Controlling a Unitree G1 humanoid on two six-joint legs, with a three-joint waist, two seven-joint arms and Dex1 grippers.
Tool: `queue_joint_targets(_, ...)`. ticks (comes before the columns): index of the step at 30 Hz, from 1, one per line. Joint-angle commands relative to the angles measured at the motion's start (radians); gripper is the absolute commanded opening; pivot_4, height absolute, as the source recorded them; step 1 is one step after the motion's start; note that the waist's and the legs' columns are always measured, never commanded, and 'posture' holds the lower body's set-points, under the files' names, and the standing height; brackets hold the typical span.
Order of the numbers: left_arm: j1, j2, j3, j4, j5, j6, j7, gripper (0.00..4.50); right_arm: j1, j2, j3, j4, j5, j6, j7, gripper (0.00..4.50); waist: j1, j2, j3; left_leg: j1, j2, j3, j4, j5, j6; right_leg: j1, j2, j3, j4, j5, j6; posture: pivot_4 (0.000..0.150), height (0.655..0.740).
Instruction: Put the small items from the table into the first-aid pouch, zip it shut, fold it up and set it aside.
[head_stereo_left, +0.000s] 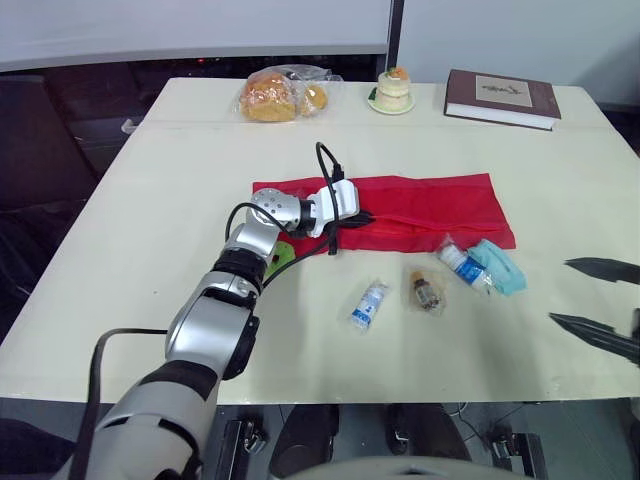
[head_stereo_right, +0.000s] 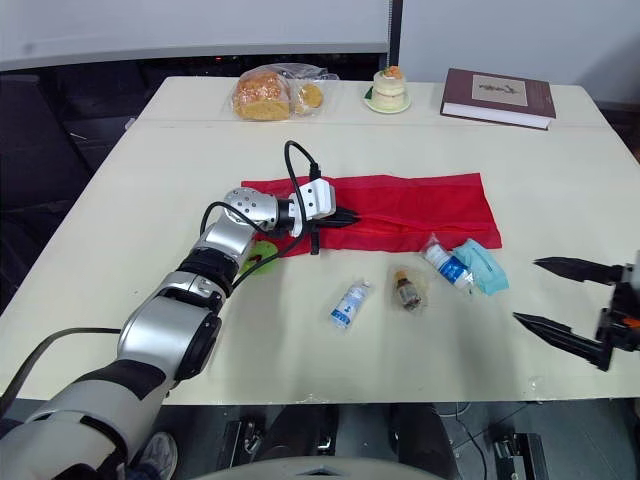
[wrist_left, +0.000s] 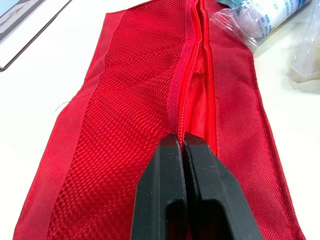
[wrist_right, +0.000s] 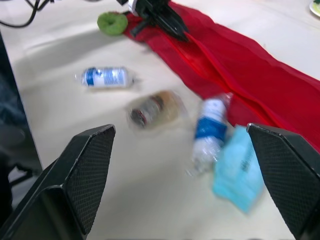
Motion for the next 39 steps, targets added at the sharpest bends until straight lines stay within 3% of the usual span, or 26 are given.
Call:
queue_joint_targets(1, -0.009, 0.002, 0.016, -0.031, -0.021, -0.003, -0.003, 0.04, 0.002, -0.027, -0.065, 0.030, 0.019, -0.004, 0.062, 4.50, 0.000, 0.000, 0.000, 0.000, 0.000, 0.000, 0.000, 0.000, 0.000, 0.000, 0.000, 0.000, 0.000, 0.000, 0.000, 0.150, 0.7289)
queue_joint_targets(10, -0.010, 0.004, 0.016, -0.026, -0.019, -0.003, 0.000, 0.04, -0.072, 0.010, 0.100, -0.005, -0.055, -0.070, 0.022, 4.50, -0.001, 0.000, 0.000, 0.000, 0.004, 0.001, 0.001, 0.000, 0.000, 0.000, 0.000, 0.000, 0.000, 0.000, 0.000, 0.150, 0.7289)
queue_joint_targets(14, -0.013, 0.002, 0.015, -0.023, -0.017, -0.003, 0.003, 0.04, -0.121, 0.007, 0.257, 0.014, -0.217, -0.100, -0.088, 4.50, 0.000, 0.000, 0.000, -0.001, 0.004, 0.001, 0.001, 0.000, 0.000, 0.000, 0.000, 0.000, 0.000, 0.000, 0.000, 0.150, 0.7289)
queue_joint_targets(18, -0.012, 0.001, 0.017, -0.020, -0.016, 0.002, 0.014, 0.04, -0.198, 0.099, 0.398, -0.020, -0.317, -0.108, -0.258, 4.50, 0.000, 0.000, 0.000, -0.001, 0.004, 0.001, 0.002, 0.000, 0.000, 0.000, 0.000, 0.000, 0.000, 0.000, 0.000, 0.150, 0.7289)
queue_joint_targets(30, -0.016, 0.001, 0.020, -0.015, -0.016, 0.016, 0.044, 0.04, -0.319, 0.194, 0.650, -0.022, -0.555, -0.060, -0.507, 4.50, 0.000, 0.000, 0.000, -0.002, 0.004, 0.001, 0.002, 0.000, 0.000, 0.000, 0.000, -0.001, 0.001, 0.000, 0.000, 0.150, 0.7289)
queue_joint_targets(33, -0.015, 0.000, 0.019, -0.018, -0.017, 0.019, 0.046, 0.00, -0.324, 0.186, 0.671, -0.040, -0.577, -0.025, -0.524, 3.66, 0.000, 0.000, 0.000, -0.001, 0.004, 0.001, 0.003, 0.000, 0.000, 0.000, 0.000, -0.001, 0.001, 0.000, 0.000, 0.150, 0.7289)
queue_joint_targets(39, -0.010, -0.003, 0.017, -0.020, -0.018, 0.021, 0.045, 0.00, -0.295, 0.142, 0.686, -0.056, -0.620, 0.002, -0.517, 0.60, 0.000, 0.000, 0.000, -0.001, 0.003, 0.001, 0.003, 0.000, 0.000, 0.000, 0.000, -0.001, 0.001, 0.000, 0.000, 0.150, 0.7289)
